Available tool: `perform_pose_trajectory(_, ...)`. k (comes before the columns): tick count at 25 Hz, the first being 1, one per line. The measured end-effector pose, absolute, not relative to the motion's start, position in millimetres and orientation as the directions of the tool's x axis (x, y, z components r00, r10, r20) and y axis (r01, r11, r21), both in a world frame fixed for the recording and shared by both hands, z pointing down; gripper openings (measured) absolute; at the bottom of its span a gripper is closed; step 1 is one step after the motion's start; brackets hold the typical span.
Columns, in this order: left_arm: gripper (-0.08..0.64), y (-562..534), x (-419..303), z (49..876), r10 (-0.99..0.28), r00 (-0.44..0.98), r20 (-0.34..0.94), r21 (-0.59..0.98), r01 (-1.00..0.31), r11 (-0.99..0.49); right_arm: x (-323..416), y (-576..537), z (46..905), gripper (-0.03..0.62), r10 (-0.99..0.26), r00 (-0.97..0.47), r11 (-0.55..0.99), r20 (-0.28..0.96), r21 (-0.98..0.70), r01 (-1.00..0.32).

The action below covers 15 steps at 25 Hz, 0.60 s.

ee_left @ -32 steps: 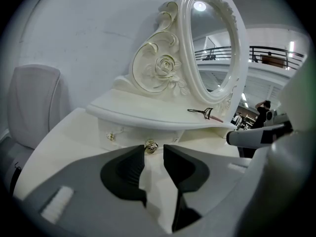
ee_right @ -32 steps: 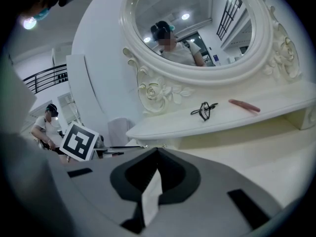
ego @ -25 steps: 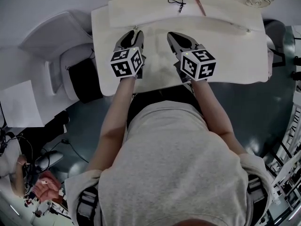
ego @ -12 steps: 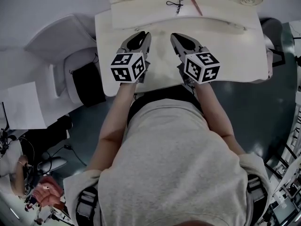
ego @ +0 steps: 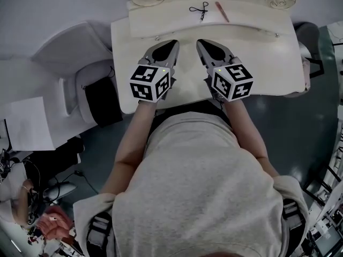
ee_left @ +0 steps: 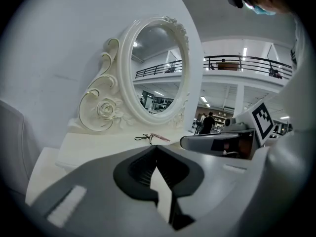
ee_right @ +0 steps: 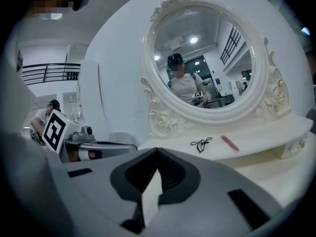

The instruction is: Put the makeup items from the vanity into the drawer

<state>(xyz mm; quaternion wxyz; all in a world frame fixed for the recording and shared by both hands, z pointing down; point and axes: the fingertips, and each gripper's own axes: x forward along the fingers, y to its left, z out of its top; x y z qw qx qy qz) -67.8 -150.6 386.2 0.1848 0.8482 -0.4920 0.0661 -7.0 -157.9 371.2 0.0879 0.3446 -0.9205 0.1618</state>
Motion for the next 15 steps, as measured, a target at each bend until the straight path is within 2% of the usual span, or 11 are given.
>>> perform_pose_trajectory(4,0.009,-144,-67,384,-0.828,0.486,0.279,0.207,-0.873,-0.442,-6,-155,366,0.008,-0.609,-0.743,0.719,0.279,-0.203,-0.665)
perform_pose_trajectory(10,0.009,-135,-63,398,-0.821,0.489,0.295,0.291,-0.864,-0.410,-2,-143,365,0.008,-0.590,-0.757,0.732,0.280,-0.209,-0.648)
perform_pose_trajectory(15,0.009,-129,-58,401,-0.825,0.488,0.284,0.268,-0.867,-0.421,2,-139,377,0.008,-0.591,-0.740,0.721,0.322,-0.202,-0.663)
